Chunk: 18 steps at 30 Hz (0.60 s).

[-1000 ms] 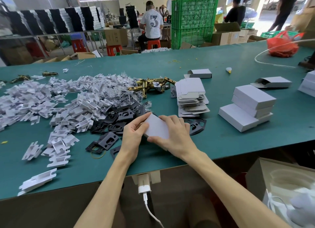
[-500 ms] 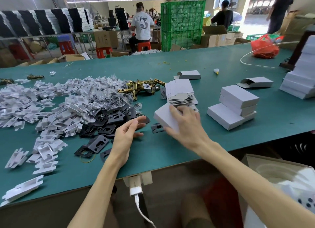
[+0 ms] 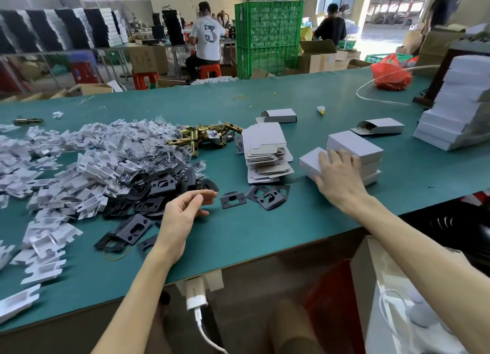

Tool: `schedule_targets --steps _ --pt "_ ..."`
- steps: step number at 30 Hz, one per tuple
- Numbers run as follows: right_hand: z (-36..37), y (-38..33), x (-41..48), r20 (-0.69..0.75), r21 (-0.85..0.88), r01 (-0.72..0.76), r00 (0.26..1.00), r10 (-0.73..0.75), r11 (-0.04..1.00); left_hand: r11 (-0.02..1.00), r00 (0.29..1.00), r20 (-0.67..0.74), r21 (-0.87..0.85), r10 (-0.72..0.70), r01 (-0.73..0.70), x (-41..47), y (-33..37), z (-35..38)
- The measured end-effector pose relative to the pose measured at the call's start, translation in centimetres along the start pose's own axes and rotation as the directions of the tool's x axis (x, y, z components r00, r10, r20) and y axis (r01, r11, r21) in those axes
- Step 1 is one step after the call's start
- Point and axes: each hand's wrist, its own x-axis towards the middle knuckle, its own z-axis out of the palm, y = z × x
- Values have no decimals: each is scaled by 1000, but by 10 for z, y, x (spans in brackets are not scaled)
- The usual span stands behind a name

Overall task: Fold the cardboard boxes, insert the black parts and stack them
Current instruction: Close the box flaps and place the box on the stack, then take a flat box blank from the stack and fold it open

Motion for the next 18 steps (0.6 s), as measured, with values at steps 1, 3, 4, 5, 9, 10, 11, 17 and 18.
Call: schedule_targets --steps 1,3,4,5,9,10,11,17,18 --pt "0 -1 2 2 -26 -2 1000 2 1000 1000 1000 -1 0 0 0 0 0 0" --pt "-1 -3 8 40 -68 -33 999 35 997 1000 1000 -4 -4 -2 2 0 0 0" --pt "-2 -5 11 59 -79 -45 997 50 996 1000 1000 -6 -6 -3 3 0 0 0" --pt "-4 -7 13 68 -80 -40 997 45 996 1000 1000 -8 -7 -5 5 0 -1 0" --pt "-7 -26 25 0 34 115 993 -115 993 1000 1000 -15 -7 -12 12 1 -1 1" --pt "-9 -33 30 -17 93 158 987 -157 983 1000 1000 -14 -8 -14 14 1 -1 2" --pt "-11 -41 37 -26 156 191 982 -189 969 1000 1000 -14 -11 -15 15 1 0 2" --pt "-20 -86 81 26 339 194 976 -216 920 999 999 -29 -28 -26 26 0 2 2" --pt "-20 -90 85 57 336 179 976 -210 925 999 999 -30 -30 -28 27 0 2 2"
